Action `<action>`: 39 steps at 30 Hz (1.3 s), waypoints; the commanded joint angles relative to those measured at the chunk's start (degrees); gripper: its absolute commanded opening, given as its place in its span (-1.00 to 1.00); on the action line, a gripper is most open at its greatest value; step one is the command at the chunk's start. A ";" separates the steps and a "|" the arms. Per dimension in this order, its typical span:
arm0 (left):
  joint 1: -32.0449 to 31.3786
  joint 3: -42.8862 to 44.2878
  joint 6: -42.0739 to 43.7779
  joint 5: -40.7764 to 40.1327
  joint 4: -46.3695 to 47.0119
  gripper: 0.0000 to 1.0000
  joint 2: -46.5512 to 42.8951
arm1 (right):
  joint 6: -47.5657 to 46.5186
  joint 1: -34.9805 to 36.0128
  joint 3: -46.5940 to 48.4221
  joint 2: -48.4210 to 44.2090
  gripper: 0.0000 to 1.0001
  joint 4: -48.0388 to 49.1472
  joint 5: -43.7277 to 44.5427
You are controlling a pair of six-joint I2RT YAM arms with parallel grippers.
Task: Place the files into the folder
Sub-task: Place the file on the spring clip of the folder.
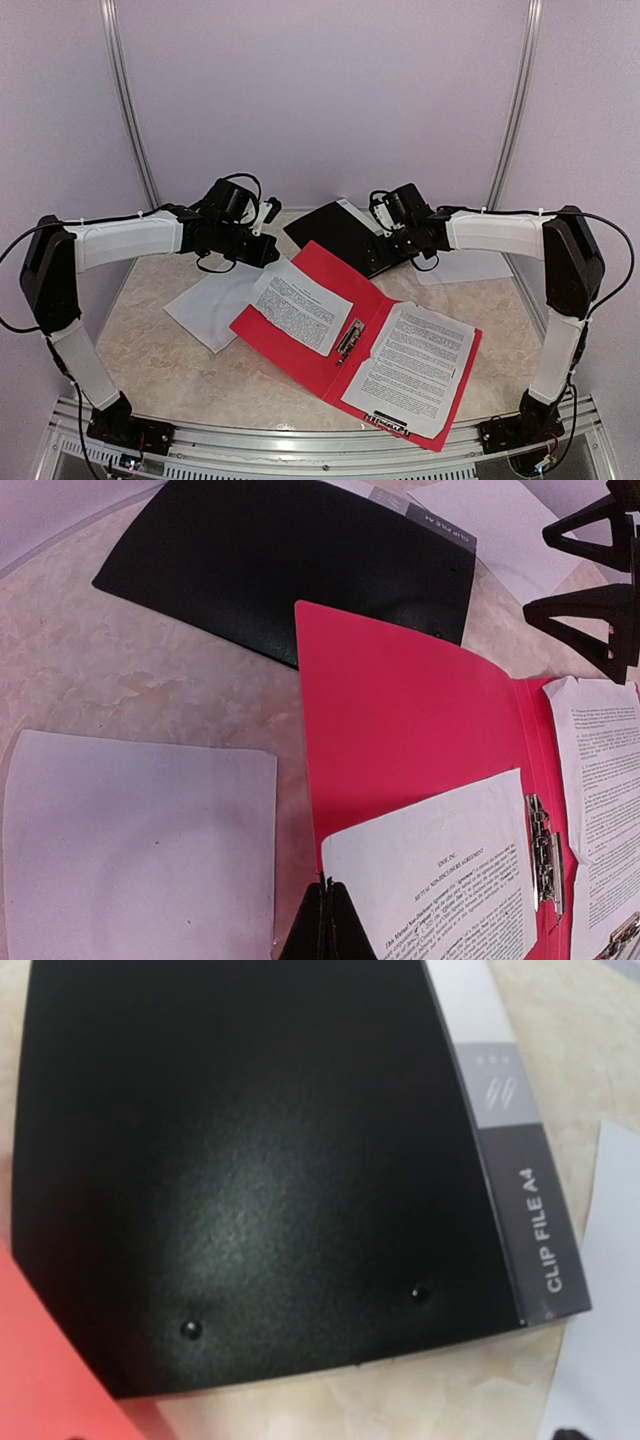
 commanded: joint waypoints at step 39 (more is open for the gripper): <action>-0.38 6.67 1.05 8.19 -2.47 -1.00 8.23 | 0.56 -0.37 -3.48 -1.97 0.96 1.71 -4.48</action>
